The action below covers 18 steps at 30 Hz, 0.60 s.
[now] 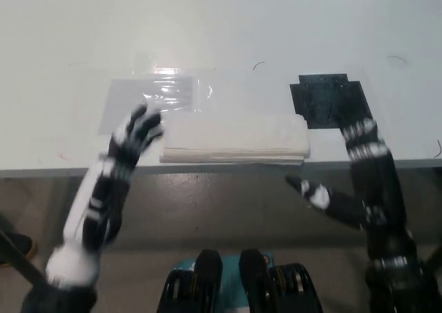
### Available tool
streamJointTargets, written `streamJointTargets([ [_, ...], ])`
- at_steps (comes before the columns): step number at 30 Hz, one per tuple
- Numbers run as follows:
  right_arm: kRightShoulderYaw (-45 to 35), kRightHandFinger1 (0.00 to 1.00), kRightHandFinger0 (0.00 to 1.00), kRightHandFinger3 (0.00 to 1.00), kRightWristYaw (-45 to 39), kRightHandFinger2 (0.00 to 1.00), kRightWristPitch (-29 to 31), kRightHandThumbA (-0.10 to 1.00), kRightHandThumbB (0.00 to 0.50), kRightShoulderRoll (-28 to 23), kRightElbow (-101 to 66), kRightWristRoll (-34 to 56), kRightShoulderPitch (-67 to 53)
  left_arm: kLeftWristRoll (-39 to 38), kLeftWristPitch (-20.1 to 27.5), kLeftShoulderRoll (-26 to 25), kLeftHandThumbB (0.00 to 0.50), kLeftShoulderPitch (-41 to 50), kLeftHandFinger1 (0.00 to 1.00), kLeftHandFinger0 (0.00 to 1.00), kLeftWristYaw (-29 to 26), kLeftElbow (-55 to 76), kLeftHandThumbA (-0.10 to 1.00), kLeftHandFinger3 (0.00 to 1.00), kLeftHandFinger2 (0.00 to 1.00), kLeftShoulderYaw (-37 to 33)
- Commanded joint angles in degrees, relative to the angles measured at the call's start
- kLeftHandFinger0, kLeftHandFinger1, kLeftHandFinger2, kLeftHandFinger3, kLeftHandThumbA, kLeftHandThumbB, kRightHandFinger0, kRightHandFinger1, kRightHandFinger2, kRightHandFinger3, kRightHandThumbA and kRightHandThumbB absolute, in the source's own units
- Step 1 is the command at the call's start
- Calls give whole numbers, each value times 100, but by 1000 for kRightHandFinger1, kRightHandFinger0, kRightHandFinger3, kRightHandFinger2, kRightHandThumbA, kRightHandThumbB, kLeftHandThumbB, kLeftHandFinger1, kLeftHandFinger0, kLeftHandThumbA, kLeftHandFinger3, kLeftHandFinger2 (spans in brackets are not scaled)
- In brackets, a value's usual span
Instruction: A stack of napkins is kept in the middle of the table close to the robot and the robot places both its hands sideways on the stack. Then it moves its hands away from each other while pressing down on the napkins to make them smooth
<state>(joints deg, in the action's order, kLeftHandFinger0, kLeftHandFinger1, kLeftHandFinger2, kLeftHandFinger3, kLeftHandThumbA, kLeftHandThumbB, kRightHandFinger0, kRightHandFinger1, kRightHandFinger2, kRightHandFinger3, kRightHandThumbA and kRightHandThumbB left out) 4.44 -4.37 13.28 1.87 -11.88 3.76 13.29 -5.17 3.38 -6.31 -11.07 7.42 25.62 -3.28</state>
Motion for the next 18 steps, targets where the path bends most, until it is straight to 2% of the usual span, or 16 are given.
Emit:
streamJointTargets([
  [1,-1,1000,1000,1000,73,1000,-598,1000,242,237,-172,306,678,-164,-276,161,294,-772,1000,1000,-87,-88,1000,1000,1000,52],
  [4,-88,1000,1000,1000,173,1000,-805,1000,243,419,168,370,1204,-43,-499,324,278,-1404,1000,1000,-213,-521,1000,1000,1000,121],
  [6,-164,1000,1000,1000,224,1000,-773,1000,226,539,611,385,1670,-91,-652,457,260,-1947,1000,1000,-296,-995,1000,1000,1000,207],
  [8,-247,1000,1000,1000,291,1000,-775,1000,235,655,957,422,2021,-79,-664,552,245,-2318,1000,1000,-332,-1466,1000,1000,1000,263],
  [11,-388,1000,1000,1000,365,1000,-701,1000,200,815,1553,554,2477,43,-630,693,273,-2795,1000,1000,-472,-2186,1000,1000,1000,319],
  [15,-552,1000,1000,1000,458,1000,-462,1000,173,914,2481,478,3042,-55,-512,887,261,-3374,1000,1000,-574,-3186,1000,1000,1000,483],
  [18,-648,1000,1000,1000,502,1000,-273,1000,171,942,2983,465,3278,-145,-490,1010,264,-3602,1000,1000,-615,-3666,1000,1000,1000,611],
])
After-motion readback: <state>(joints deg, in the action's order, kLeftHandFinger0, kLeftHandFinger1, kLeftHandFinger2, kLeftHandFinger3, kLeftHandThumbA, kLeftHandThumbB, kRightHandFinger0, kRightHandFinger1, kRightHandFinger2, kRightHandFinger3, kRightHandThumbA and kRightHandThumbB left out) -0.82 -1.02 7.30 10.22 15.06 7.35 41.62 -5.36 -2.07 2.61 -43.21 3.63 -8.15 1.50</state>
